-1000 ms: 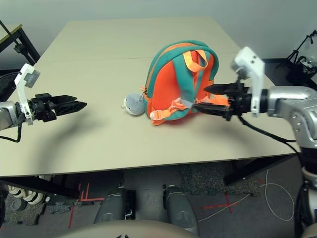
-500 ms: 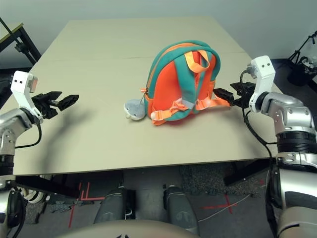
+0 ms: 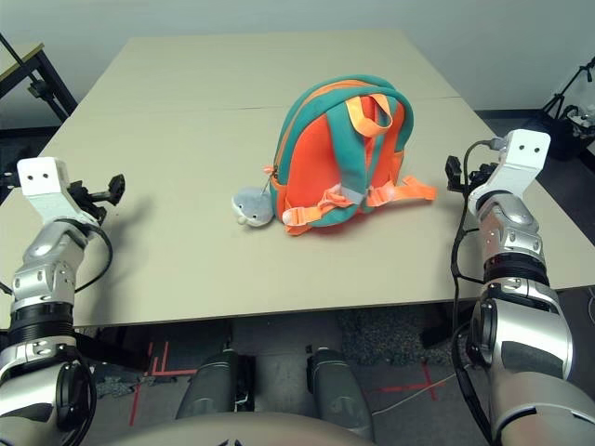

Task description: Put the pencil case into the backpack and zip it.

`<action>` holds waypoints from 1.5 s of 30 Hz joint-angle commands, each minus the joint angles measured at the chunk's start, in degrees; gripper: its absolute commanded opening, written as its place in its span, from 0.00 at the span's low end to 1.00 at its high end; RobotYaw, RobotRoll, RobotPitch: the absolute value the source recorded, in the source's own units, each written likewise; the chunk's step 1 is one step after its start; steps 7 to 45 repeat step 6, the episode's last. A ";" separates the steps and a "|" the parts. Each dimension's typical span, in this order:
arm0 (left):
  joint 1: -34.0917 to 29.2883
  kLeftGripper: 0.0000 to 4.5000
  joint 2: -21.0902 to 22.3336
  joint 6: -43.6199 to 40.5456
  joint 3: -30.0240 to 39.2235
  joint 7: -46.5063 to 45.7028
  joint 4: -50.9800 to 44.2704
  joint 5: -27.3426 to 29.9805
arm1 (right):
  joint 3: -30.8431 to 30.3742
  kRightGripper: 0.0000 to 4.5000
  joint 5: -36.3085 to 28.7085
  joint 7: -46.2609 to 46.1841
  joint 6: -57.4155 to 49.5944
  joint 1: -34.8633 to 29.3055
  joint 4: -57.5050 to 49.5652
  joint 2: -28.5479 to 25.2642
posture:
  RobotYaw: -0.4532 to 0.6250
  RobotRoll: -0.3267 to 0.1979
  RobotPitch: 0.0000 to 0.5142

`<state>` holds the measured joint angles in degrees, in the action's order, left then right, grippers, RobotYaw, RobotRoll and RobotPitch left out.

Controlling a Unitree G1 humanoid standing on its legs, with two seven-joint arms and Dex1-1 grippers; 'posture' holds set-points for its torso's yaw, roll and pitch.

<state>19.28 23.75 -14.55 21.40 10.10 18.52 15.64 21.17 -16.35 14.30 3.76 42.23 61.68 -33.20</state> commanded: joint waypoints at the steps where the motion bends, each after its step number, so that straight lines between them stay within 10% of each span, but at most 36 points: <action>1: 0.10 1.00 -0.12 1.06 0.37 -0.63 -0.16 -0.26 | 0.54 1.00 0.35 0.10 1.66 1.86 2.52 0.37 | 0.40 0.62 0.09; 45: 0.26 1.00 -0.13 1.68 0.66 -0.95 0.40 0.04 | 0.19 1.00 0.63 0.39 2.08 2.51 3.67 0.67 | 0.40 0.62 0.10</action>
